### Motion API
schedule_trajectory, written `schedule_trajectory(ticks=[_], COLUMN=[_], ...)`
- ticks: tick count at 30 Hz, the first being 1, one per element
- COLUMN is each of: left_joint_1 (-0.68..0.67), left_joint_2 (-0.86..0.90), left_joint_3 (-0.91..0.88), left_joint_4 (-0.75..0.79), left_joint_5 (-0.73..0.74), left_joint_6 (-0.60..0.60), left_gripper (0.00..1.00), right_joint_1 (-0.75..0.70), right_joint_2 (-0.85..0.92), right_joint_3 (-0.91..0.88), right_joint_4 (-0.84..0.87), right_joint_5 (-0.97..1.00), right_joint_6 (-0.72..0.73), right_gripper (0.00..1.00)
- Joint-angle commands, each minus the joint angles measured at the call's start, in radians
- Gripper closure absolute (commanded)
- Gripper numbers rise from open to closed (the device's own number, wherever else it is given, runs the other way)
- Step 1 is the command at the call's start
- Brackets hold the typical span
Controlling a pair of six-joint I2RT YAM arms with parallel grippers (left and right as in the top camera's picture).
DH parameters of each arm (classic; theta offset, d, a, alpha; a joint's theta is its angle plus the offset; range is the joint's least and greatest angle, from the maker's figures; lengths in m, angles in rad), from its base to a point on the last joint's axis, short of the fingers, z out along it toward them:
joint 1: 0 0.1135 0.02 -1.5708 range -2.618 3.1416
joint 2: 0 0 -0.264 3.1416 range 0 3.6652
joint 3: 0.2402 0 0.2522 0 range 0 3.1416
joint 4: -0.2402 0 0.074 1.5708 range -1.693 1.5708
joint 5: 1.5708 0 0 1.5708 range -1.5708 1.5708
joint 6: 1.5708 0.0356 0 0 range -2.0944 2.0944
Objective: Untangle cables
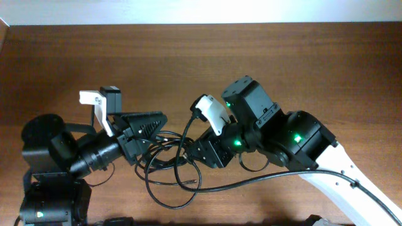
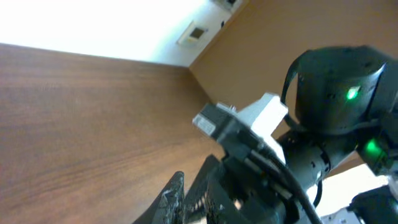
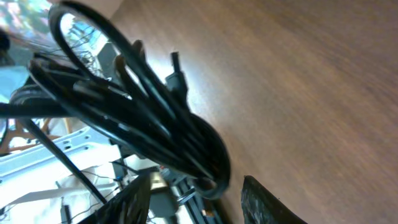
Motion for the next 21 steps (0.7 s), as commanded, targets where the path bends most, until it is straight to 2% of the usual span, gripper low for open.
schedule_trajectory(ticks=[1,2,3,4,10,11,12,13,15,21], left_joint_1=[0.0,0.0,0.0,0.0,0.0,0.0,0.0,0.0,0.0,0.0], left_joint_2=[-0.005,-0.005,-0.005,-0.005,-0.005,-0.005,-0.005,-0.005,-0.005,-0.005], left_joint_3=[0.01,0.01,0.01,0.01,0.01,0.01,0.01,0.01,0.01,0.01], left_joint_4=[0.071,0.094,0.106,0.107,0.107,0.107,0.107,0.107,0.108,0.108], left_joint_5=[0.021,0.022,0.029,0.03,0.03,0.03,0.03,0.03,0.041,0.044], left_joint_6=[-0.093,-0.113,-0.115,-0.115,-0.115,-0.115,-0.115,-0.115,-0.115,-0.12], left_gripper=[0.86,0.86,0.86,0.86,0.86,0.86,0.86,0.86,0.86,0.85], right_joint_1=[0.016,0.016,0.016,0.016,0.016,0.016,0.016,0.016,0.015,0.015], right_joint_2=[0.002,0.002,0.002,0.002,0.002,0.002,0.002,0.002,0.002,0.034], right_joint_3=[-0.004,-0.004,-0.004,-0.004,-0.004,-0.004,-0.004,-0.004,-0.004,-0.004], right_joint_4=[0.007,0.016,0.029,0.034,0.048,0.047,0.045,0.042,0.032,0.037], right_joint_5=[-0.045,-0.046,-0.046,-0.046,-0.045,-0.045,-0.044,-0.023,0.031,0.167], right_joint_6=[0.0,0.0,0.0,0.0,0.0,0.0,0.0,-0.001,-0.061,-0.08], right_gripper=[0.54,0.56,0.83,0.96,0.96,0.8,0.53,0.32,0.29,0.29])
